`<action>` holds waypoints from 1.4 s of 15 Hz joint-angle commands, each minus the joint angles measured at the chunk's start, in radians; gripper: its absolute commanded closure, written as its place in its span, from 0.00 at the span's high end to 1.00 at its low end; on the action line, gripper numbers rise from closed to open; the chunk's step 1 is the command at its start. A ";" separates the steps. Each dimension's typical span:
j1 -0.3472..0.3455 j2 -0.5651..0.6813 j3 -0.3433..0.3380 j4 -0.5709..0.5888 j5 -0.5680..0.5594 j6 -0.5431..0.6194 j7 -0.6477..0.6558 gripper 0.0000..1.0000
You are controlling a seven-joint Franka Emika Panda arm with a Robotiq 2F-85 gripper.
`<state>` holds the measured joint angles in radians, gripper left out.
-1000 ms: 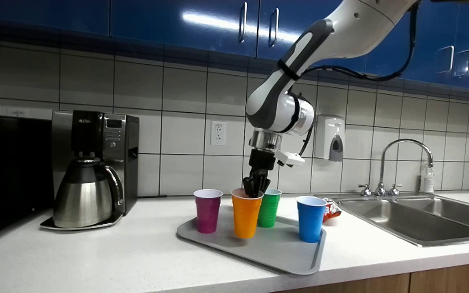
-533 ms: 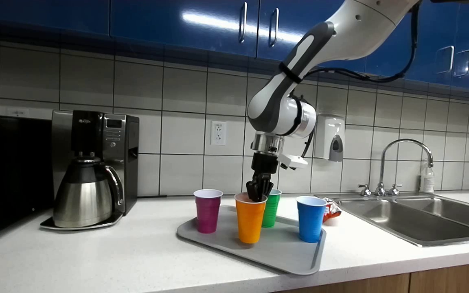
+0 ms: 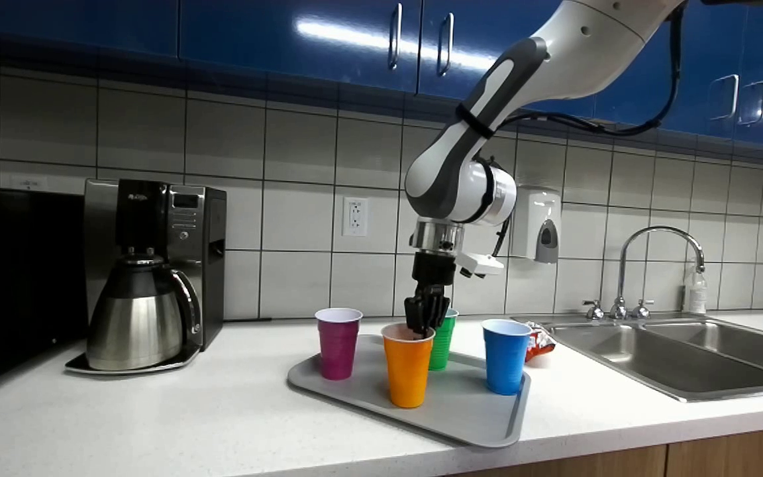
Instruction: Put the cups on the grey tray.
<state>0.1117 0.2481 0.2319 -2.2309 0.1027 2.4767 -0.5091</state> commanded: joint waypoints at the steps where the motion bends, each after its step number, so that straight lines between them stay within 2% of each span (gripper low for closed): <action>1: 0.002 -0.021 -0.006 -0.003 -0.038 -0.043 0.032 0.57; 6: -0.006 -0.031 -0.003 0.000 -0.031 -0.064 0.010 0.96; 7: -0.009 -0.036 -0.001 -0.001 -0.025 -0.068 0.003 0.99; 21: 0.008 -0.180 -0.011 -0.017 -0.020 -0.060 0.013 1.00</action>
<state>0.1136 0.1292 0.2272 -2.2307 0.0819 2.4469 -0.5089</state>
